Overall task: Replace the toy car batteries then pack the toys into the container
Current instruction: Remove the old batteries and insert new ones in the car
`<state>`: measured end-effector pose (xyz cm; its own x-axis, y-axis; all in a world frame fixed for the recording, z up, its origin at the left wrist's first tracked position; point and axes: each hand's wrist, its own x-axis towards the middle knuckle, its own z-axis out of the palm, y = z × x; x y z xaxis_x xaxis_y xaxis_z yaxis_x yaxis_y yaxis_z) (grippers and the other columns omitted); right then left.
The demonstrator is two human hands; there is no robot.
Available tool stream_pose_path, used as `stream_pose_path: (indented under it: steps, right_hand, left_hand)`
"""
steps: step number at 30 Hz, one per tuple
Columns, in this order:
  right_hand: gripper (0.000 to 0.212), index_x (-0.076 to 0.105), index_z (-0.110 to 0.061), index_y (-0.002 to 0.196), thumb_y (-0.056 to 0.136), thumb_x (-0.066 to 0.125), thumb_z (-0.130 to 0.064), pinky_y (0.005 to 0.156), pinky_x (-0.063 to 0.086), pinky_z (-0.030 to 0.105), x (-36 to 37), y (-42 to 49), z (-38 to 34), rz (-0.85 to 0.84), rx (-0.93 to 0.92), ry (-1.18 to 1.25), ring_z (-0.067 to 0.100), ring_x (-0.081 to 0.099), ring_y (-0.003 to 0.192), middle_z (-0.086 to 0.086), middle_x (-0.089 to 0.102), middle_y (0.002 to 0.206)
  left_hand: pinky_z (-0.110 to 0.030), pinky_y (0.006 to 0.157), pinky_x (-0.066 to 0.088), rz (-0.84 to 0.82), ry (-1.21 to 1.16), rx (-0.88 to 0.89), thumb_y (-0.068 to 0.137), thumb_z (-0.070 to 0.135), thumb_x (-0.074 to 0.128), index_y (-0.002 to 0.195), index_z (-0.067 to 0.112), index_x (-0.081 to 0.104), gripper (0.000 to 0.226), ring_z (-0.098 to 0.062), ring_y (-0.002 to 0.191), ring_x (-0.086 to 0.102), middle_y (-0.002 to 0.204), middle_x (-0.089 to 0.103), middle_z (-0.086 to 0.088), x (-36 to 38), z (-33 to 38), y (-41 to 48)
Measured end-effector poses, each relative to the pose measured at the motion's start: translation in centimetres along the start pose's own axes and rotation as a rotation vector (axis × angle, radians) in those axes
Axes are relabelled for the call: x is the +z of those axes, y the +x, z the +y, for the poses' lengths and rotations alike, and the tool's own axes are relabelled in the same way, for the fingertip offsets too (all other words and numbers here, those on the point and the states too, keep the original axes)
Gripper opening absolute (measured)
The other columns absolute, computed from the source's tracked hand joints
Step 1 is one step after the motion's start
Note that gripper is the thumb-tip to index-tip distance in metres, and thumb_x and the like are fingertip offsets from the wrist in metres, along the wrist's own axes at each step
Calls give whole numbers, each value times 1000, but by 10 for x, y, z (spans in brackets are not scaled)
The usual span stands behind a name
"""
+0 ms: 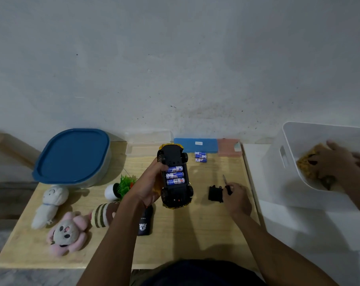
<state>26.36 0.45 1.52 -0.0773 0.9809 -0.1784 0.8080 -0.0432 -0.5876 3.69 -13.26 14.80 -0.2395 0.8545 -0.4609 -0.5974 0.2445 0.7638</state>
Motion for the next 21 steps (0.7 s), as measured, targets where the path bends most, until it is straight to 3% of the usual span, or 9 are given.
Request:
stream_pose_path:
  steps: [3,6,9,12,16,21]
  right_hand:
    - [30,67,-18,115,90,63,-34,70,51,31,-2,1,-3,20,-41,-122,23,63,95,3,68,105]
    - [37,64,-20,117,90,56,-44,81,49,35,-8,5,-17,63,-99,-172,24,60,104,2,67,110]
    - [27,63,-22,115,93,58,-37,75,44,29,-26,1,-59,42,-265,53,17,58,101,-1,60,112]
    - [19,65,-24,109,94,59,-34,72,46,19,-52,-21,-112,-126,-467,297,0,58,91,-11,60,106]
    - [15,68,-27,105,91,64,-32,68,47,14,-62,-54,-148,-317,-631,255,-1,58,83,-17,58,98]
    - [18,71,-23,103,87,70,-30,64,44,12,-53,-63,-156,-235,-629,205,-1,57,78,-10,59,95]
  left_hand:
    - [-40,75,60,-12,-3,9,75,21,56,136,8,50,62,-34,102,65,120,64,-24,1,1,-1]
    - [-37,69,59,4,-20,27,73,20,56,135,6,50,64,-28,92,68,107,68,-16,1,2,-1]
    - [-36,66,58,21,-35,42,75,21,56,136,6,49,63,-26,88,69,105,68,-14,0,3,-1]
    - [-36,67,58,41,-57,41,85,20,55,137,5,48,55,-26,90,70,111,66,-16,-1,2,0]
    - [-39,72,58,52,-65,47,77,26,58,137,8,49,62,-31,99,68,122,63,-21,1,3,1]
    - [-46,83,57,22,-83,126,76,17,57,136,11,48,60,-34,104,63,124,61,-23,0,3,0]
